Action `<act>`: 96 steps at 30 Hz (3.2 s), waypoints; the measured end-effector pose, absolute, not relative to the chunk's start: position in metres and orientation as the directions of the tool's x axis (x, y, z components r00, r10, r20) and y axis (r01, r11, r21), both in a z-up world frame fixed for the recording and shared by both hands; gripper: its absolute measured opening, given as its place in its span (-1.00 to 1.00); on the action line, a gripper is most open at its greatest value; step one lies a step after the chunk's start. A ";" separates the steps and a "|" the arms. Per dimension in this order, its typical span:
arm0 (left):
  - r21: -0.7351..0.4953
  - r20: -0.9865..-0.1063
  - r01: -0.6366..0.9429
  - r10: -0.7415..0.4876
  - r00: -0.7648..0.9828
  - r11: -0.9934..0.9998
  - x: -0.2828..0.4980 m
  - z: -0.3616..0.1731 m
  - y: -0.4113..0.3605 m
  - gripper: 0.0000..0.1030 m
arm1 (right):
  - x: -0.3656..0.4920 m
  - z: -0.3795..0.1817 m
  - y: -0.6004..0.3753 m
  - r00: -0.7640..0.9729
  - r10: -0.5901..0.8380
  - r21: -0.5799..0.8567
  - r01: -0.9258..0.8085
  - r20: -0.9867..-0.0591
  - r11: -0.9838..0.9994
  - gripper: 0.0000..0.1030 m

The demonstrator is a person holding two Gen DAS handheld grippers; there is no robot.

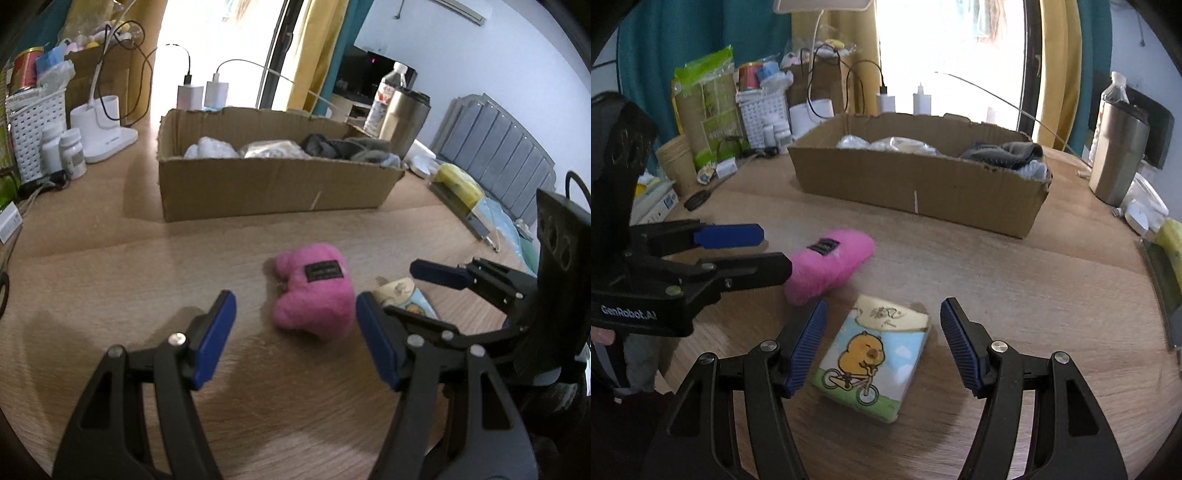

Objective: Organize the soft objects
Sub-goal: 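Grasp the pink plush with the left gripper while the right grasps the tissue pack, then carry the pink plush over the box with the left gripper while the right carries the tissue pack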

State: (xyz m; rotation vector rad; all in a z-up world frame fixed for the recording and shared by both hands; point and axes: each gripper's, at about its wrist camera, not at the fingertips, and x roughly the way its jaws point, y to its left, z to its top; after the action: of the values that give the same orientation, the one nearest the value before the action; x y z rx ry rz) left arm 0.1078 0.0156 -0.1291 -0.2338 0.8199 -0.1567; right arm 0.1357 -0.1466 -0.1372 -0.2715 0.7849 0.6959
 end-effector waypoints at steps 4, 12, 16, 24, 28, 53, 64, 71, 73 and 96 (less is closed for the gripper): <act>-0.259 -0.718 0.055 -0.230 0.657 0.964 0.112 -0.133 0.010 0.34 | 0.135 -0.144 -0.146 0.503 0.448 -0.003 -0.668 -0.739 0.744 0.30; -0.231 -0.730 0.068 -0.219 0.647 0.970 0.125 -0.135 -0.005 0.34 | 0.139 -0.144 -0.157 0.501 0.460 0.015 -0.664 -0.733 0.747 0.08; -0.214 -0.744 0.065 -0.205 0.636 0.975 0.134 -0.138 -0.012 0.34 | 0.142 -0.144 -0.163 0.506 0.463 0.019 -0.660 -0.728 0.751 0.06; -0.161 -0.774 0.053 -0.160 0.613 0.985 0.153 -0.144 -0.021 0.34 | 0.159 -0.139 -0.186 0.533 0.441 0.019 -0.621 -0.722 0.783 0.06; -0.153 -0.776 0.041 -0.146 0.613 0.987 0.155 -0.147 -0.022 0.32 | 0.160 -0.138 -0.187 0.562 0.397 -0.040 -0.611 -0.726 0.791 0.11; -0.196 -0.720 0.138 -0.238 0.652 0.971 0.130 -0.126 -0.022 -0.12 | 0.153 -0.131 -0.181 0.536 0.420 0.000 -0.617 -0.733 0.787 -0.02; -0.200 -0.676 0.114 -0.221 0.703 0.973 0.127 -0.097 -0.001 -0.12 | 0.164 -0.103 -0.167 0.560 0.455 -0.014 -0.641 -0.692 0.768 -0.02; -0.199 -0.648 0.101 -0.209 0.733 0.975 0.129 -0.079 0.006 -0.12 | 0.170 -0.085 -0.157 0.571 0.483 -0.021 -0.660 -0.663 0.751 -0.02; -0.199 -0.637 0.094 -0.202 0.744 0.975 0.129 -0.074 0.009 -0.12 | 0.172 -0.082 -0.156 0.568 0.493 -0.015 -0.666 -0.659 0.746 -0.02; -0.134 -0.590 0.052 -0.121 0.798 0.990 0.159 -0.039 0.027 -0.12 | 0.202 -0.046 -0.141 0.609 0.529 -0.029 -0.671 -0.591 0.741 -0.01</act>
State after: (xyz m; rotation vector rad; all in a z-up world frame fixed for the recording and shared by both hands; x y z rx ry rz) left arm 0.1587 0.0271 -0.0386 -0.1129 0.6404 -0.0930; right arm 0.2024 -0.1414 -0.0465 -0.2595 0.5930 0.7020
